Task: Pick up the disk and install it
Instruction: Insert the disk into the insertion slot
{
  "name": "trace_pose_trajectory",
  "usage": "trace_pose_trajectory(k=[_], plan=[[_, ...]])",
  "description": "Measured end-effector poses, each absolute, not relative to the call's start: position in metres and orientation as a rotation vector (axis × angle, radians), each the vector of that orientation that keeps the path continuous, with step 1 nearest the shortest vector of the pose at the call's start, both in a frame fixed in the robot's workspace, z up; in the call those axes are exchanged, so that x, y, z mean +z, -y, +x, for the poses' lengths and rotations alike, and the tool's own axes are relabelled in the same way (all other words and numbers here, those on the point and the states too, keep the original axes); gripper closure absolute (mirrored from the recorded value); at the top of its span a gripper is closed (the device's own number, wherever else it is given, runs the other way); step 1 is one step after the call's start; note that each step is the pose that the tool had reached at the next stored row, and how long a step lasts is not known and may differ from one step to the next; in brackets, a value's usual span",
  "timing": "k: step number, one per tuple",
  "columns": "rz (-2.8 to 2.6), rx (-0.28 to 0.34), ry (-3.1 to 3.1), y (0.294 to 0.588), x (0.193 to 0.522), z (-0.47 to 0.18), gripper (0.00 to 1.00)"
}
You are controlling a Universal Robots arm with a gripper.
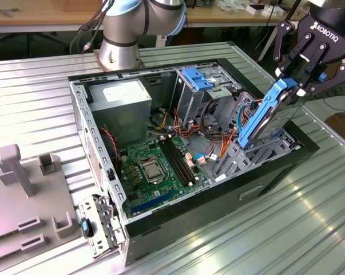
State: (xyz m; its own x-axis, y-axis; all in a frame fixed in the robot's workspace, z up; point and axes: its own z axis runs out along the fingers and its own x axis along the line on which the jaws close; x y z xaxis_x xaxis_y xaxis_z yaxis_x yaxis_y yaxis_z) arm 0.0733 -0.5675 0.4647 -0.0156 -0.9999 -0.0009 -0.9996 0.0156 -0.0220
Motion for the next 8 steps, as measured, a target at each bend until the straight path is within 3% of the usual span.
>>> trace_pose_trajectory(k=[8], plan=[[-2.193, -0.025, -2.228, 0.5675, 0.4615, 0.0733, 0.63]])
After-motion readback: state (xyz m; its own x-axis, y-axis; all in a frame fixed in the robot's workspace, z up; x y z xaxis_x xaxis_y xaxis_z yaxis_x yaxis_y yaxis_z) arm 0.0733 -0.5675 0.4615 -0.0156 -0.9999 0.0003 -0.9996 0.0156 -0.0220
